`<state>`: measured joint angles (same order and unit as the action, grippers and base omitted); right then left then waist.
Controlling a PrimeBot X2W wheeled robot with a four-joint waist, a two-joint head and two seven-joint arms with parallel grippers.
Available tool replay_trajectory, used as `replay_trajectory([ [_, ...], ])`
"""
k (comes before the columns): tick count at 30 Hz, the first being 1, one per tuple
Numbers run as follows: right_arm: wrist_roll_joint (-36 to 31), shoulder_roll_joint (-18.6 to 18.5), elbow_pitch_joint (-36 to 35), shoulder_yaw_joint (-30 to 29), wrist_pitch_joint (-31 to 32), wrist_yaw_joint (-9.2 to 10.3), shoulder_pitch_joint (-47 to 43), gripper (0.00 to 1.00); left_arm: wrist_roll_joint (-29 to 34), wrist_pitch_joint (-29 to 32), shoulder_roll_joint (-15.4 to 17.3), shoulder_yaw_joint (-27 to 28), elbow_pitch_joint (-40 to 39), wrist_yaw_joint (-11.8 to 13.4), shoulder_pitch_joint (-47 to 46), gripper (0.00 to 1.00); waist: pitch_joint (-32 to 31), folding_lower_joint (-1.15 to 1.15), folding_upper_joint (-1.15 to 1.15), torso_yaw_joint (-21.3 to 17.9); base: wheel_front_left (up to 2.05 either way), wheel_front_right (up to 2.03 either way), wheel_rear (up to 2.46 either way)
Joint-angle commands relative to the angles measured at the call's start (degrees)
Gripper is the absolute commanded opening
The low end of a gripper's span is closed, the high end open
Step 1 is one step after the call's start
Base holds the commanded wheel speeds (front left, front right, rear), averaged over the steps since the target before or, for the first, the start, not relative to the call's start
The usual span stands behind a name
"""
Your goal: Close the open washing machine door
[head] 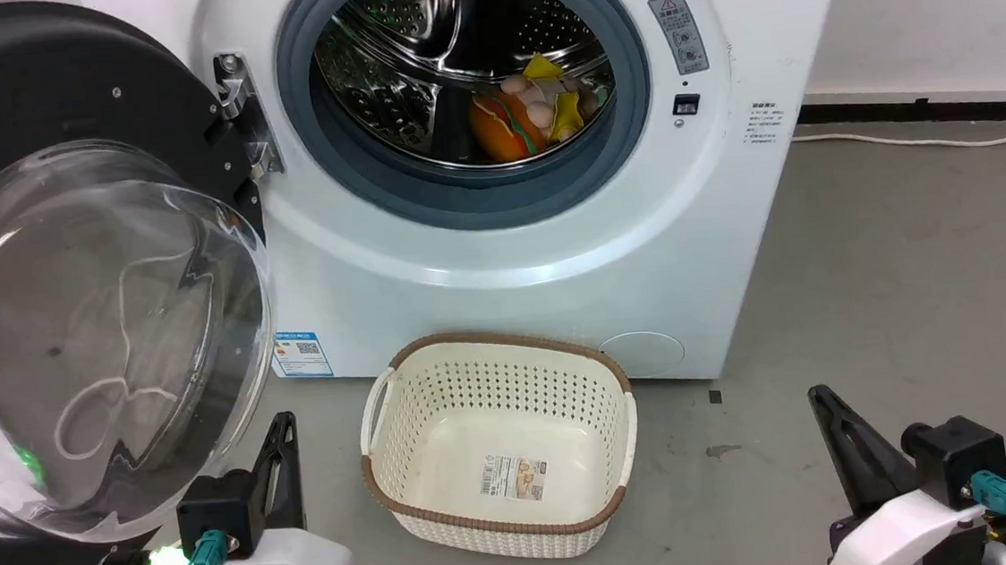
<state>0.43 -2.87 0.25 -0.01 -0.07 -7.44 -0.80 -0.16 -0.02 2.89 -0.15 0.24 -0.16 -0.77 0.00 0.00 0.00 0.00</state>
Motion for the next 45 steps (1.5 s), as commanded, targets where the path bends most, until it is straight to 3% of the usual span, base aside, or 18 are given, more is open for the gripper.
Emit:
replay_trajectory([
  [1,-0.4,0.0,-0.2,0.0,0.1,-0.05,0.8,0.00,0.2,0.0,0.0,0.1,-0.2,0.2,0.8,0.00,0.0,0.00,0.00,0.0,0.00,0.00,0.00],
  [43,-0.4,0.0,-0.2,0.0,0.1,-0.05,0.8,0.00,0.2,0.0,0.0,0.1,-0.2,0.2,0.8,0.00,0.0,0.00,0.00,0.0,0.00,0.00,0.00],
  [44,0.0,0.0,0.0,0.0,0.0,0.00,0.0,1.00,0.0,0.0,0.0,0.0,0.0,0.0,0.0,1.00,0.0,0.00,0.00,0.0,0.00,0.00,0.00],
  [45,0.0,0.0,0.0,0.0,0.0,0.00,0.0,1.00,0.0,0.0,0.0,0.0,0.0,0.0,0.0,1.00,0.0,0.00,0.00,0.0,0.00,0.00,0.00],
])
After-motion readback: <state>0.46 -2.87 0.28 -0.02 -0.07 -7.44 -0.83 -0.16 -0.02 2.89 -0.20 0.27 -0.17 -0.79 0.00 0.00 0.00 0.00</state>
